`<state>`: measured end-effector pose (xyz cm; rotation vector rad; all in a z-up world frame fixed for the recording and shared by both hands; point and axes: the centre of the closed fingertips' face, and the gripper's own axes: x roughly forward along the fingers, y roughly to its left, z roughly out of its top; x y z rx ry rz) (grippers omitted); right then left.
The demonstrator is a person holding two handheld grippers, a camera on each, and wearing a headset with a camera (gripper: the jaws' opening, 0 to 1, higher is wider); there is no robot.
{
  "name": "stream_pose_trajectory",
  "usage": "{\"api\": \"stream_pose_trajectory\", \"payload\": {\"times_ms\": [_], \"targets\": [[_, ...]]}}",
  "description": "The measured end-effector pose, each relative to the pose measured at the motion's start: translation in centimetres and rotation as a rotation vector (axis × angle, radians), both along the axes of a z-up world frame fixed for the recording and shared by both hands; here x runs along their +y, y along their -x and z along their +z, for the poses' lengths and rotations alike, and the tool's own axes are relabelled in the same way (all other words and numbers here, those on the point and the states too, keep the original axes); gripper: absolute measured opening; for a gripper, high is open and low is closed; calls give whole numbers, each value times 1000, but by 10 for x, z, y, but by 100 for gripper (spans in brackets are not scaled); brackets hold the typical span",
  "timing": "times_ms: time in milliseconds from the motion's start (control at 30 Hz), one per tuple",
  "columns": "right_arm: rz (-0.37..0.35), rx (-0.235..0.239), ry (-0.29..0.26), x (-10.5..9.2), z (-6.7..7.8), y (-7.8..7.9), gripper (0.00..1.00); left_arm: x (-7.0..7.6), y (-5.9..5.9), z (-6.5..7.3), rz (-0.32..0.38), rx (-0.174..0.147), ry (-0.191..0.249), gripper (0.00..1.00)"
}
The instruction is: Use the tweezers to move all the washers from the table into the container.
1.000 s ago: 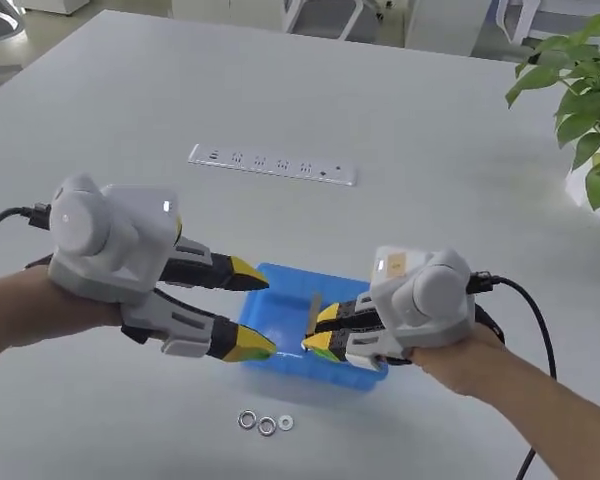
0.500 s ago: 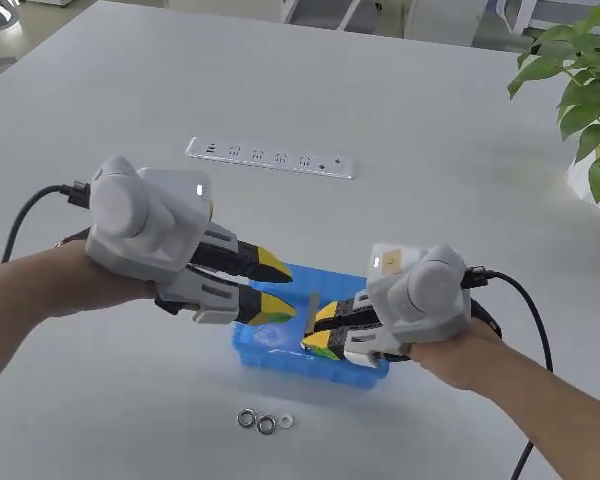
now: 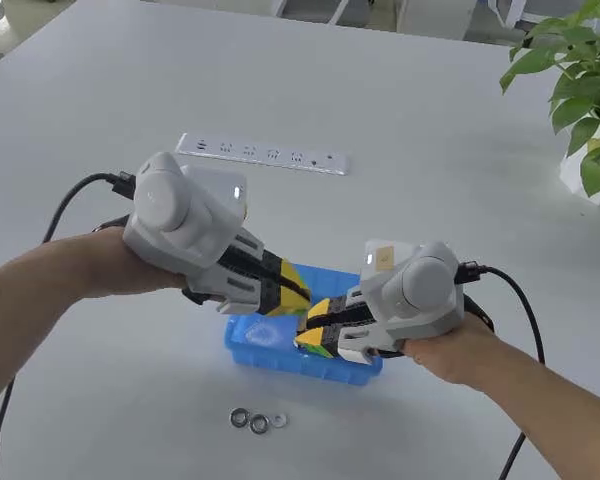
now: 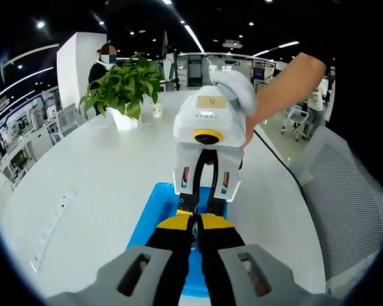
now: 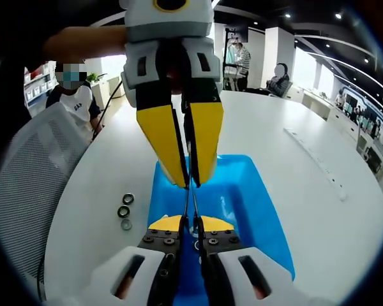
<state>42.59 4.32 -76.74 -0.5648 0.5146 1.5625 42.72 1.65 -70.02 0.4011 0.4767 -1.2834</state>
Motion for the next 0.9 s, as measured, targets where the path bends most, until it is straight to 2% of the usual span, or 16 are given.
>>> {"api": "stream_pose_trajectory", "payload": {"times_ms": [533,667,900], "targets": [[2,-5,9,-1,0,-2,12,-1,-2,0,-15,-23,-4,6],[-7,2,7,-1,2,-1,13,-2,0,0,-20,-20,-7,6],[-40,2,3,-8,9,-2,19,-3,0,4,-22,-33,-4,6]]}}
